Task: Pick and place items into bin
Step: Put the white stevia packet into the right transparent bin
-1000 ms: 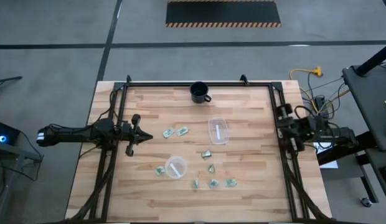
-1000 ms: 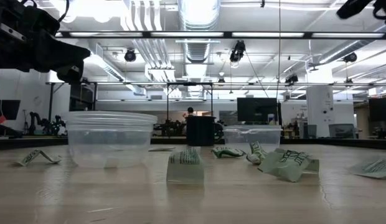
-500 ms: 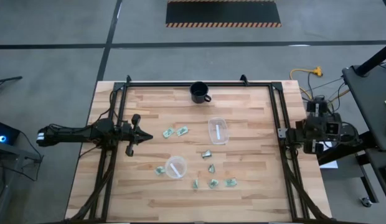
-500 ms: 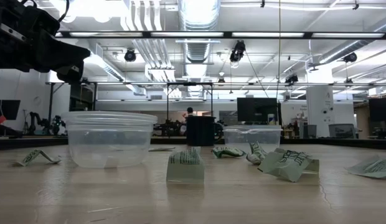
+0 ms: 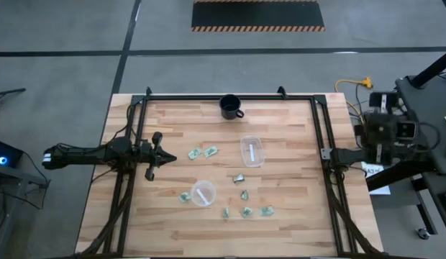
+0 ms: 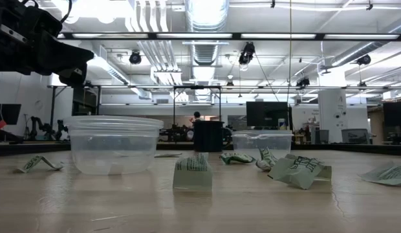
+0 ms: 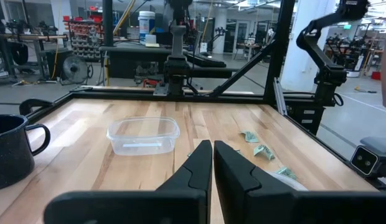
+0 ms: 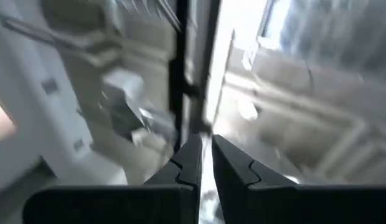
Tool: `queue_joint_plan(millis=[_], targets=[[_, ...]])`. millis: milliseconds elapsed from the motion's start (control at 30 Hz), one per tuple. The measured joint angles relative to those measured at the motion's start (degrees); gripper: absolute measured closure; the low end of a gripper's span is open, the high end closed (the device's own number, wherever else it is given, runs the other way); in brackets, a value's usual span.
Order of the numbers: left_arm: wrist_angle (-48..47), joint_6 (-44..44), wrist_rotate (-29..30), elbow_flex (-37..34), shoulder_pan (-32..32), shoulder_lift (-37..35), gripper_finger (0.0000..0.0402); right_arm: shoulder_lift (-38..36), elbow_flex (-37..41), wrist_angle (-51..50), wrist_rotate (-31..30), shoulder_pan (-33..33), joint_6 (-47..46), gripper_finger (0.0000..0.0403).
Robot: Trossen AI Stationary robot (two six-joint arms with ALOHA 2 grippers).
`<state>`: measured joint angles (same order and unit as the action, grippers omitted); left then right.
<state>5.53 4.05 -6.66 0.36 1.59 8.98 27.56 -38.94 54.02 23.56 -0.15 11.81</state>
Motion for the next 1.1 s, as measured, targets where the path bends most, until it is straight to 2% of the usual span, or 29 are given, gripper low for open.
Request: queue_joint_plan(millis=[100, 333, 433, 633, 833, 1100], targets=[[0.0, 0.0, 0.0, 0.0, 0.0, 0.0, 0.0402, 2.7, -8.3, -12.7, -7.6, 0.0, 1.7, 0.0374], [0.0, 0.0, 0.0, 0.0, 0.0, 0.0, 0.0402, 9.8, -28.8, -42.9, -32.6, 0.0, 0.0, 0.0374], [0.0, 0.0, 0.0, 0.0, 0.0, 0.0, 0.0402, 13.0, -37.8, -56.3, -36.8, 0.0, -0.9, 0.0374], [0.0, 0.0, 0.0, 0.0, 0.0, 0.0, 0.0402, 20.0, -54.7, -81.6, -36.9, 0.0, -5.3, 0.0374], [0.0, 0.0, 0.0, 0.0, 0.0, 0.0, 0.0402, 26.1, -67.9, -103.8, -36.2, 0.0, -7.8, 0.0374], [0.0, 0.0, 0.0, 0.0, 0.0, 0.0, 0.0402, 33.5, -76.8, -125.6, -21.7, 0.0, -8.8, 0.0374]])
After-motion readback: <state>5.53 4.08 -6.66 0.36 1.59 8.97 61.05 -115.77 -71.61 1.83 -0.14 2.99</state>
